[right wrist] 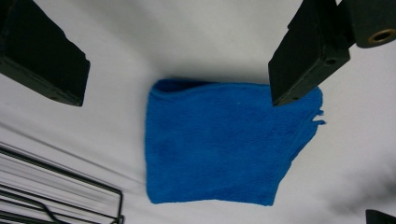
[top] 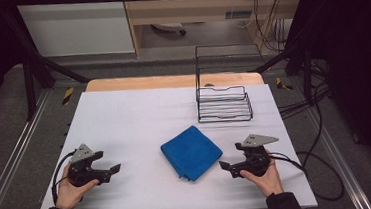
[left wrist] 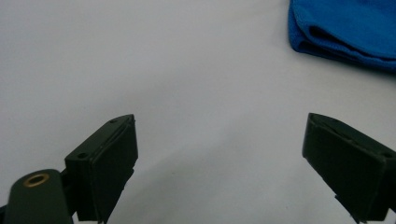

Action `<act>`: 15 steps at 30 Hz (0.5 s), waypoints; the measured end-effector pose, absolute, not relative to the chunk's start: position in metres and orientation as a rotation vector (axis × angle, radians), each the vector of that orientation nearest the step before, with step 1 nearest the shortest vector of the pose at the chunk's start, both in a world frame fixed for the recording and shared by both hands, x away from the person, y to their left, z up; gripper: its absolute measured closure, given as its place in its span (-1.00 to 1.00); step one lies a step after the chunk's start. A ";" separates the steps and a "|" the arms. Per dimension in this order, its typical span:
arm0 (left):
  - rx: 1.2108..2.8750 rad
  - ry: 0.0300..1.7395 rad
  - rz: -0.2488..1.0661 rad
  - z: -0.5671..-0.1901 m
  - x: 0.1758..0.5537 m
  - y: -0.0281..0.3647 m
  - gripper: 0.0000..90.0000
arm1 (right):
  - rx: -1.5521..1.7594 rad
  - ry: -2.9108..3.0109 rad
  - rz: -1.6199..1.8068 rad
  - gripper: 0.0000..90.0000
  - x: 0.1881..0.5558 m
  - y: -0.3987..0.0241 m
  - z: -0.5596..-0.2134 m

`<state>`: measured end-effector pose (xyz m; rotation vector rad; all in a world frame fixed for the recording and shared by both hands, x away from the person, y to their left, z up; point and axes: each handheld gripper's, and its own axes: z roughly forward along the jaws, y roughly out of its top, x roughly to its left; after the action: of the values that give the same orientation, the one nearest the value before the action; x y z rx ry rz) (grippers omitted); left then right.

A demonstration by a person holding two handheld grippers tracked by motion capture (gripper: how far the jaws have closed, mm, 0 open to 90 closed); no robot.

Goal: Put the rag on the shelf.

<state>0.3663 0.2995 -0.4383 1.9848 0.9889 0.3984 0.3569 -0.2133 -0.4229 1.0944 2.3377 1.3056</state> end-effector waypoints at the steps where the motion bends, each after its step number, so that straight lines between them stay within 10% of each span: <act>1: 1.984 0.989 0.397 -0.438 0.366 0.300 -0.77 | 1.087 2.344 1.298 -0.85 0.356 -0.208 -0.422; 15: 1.981 0.997 0.400 -0.439 0.366 0.300 -0.76 | 1.000 2.474 1.244 -0.59 0.356 -0.153 -0.429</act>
<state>0.3664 0.3004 -0.4386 1.9808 0.9967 0.3997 0.3557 -0.1528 -0.4291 0.9998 2.4735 1.2440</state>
